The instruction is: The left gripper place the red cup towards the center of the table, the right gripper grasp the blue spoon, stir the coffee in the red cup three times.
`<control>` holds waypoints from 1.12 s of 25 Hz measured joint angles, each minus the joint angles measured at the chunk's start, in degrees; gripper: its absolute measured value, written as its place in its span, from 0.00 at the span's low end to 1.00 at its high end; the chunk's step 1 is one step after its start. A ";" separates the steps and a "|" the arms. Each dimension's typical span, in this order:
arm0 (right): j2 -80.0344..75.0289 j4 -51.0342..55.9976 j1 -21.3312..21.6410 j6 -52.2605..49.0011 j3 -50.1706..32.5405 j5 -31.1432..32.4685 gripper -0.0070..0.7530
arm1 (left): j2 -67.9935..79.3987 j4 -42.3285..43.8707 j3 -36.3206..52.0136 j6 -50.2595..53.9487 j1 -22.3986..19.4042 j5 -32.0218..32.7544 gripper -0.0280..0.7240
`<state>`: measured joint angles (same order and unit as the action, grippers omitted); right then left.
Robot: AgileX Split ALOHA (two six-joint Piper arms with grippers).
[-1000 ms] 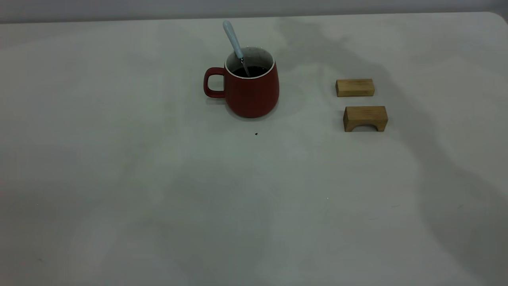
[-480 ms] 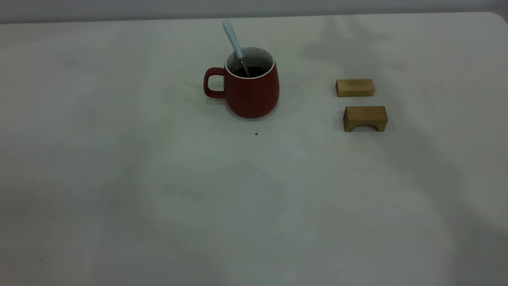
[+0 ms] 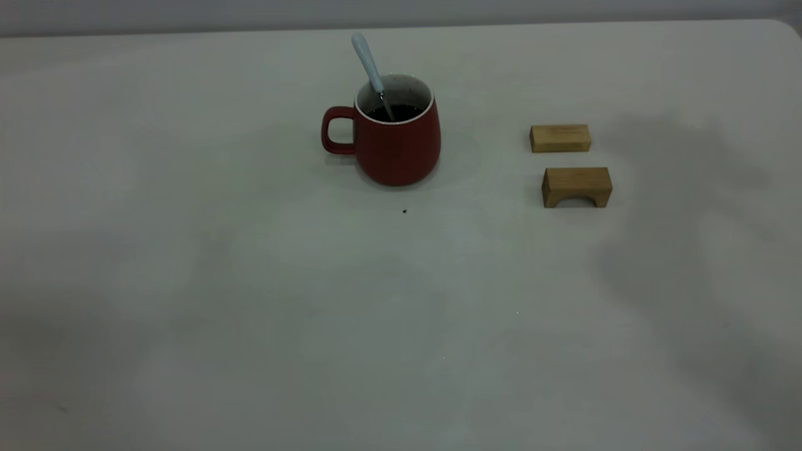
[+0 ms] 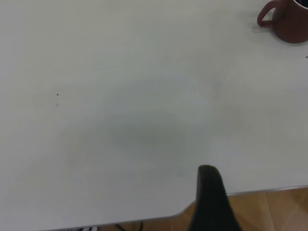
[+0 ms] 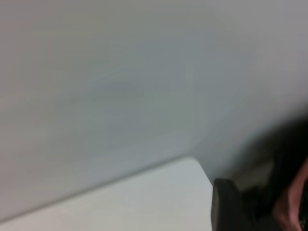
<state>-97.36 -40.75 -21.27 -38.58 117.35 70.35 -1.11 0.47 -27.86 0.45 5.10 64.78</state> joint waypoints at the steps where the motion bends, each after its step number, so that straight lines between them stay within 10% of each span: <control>1: 1.00 0.87 0.06 1.74 0.00 0.60 0.52 | 0.00 0.00 0.00 0.00 0.00 0.00 0.78; 14: 20.34 11.03 0.06 28.73 -5.57 0.60 0.52 | 0.00 0.00 0.00 0.00 0.00 0.00 0.78; 28: 71.68 13.06 1.72 18.99 -59.06 -7.72 0.52 | 0.00 0.00 0.00 0.00 0.00 0.00 0.78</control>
<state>-25.68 -27.69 -19.55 -19.59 58.29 62.64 -1.11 0.47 -27.86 0.45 5.10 64.78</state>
